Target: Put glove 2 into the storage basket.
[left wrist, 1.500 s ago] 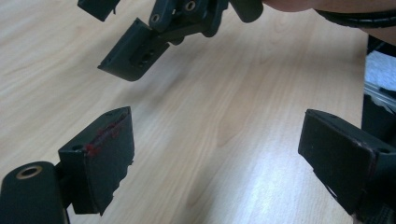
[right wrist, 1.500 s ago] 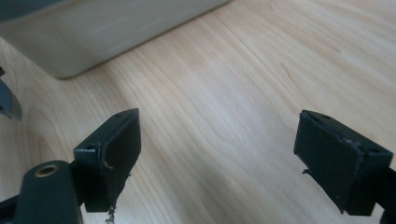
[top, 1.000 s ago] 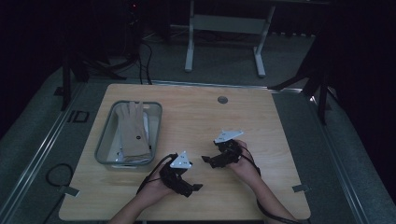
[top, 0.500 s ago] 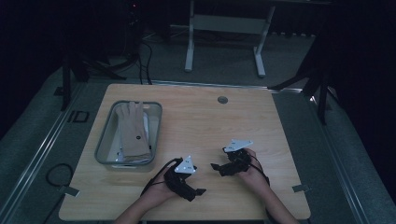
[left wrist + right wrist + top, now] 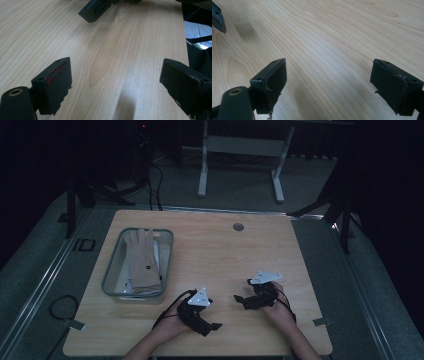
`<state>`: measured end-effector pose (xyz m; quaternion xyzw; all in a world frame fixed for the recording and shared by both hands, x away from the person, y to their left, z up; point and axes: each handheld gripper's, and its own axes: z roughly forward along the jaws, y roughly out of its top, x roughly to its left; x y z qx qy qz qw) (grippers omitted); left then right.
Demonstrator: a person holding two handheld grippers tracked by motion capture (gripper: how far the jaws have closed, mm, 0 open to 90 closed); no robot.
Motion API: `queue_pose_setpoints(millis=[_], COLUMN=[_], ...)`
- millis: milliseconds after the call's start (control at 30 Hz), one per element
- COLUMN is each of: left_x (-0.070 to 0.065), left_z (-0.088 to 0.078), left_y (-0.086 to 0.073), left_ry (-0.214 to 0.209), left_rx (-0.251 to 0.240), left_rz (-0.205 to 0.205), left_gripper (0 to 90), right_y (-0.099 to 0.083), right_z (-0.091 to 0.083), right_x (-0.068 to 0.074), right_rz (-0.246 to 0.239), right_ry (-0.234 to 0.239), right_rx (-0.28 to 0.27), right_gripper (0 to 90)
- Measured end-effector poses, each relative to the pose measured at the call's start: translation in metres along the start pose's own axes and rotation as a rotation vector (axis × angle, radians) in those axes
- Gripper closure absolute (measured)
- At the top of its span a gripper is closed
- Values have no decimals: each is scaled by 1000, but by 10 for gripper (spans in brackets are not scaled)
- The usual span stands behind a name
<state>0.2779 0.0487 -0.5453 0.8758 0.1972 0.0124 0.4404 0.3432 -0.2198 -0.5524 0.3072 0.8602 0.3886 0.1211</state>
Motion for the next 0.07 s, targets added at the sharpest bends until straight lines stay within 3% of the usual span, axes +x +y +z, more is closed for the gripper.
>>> queue_pose_setpoints(millis=[67], left_x=[1], left_z=[-1], left_y=[0], left_ry=[-5], left_rx=[-7], left_rz=[-5], left_gripper=[108], right_y=[0], right_z=[0], right_x=[0], right_rz=[1], right_ry=[3], right_rx=[-2], right_gripper=[137])
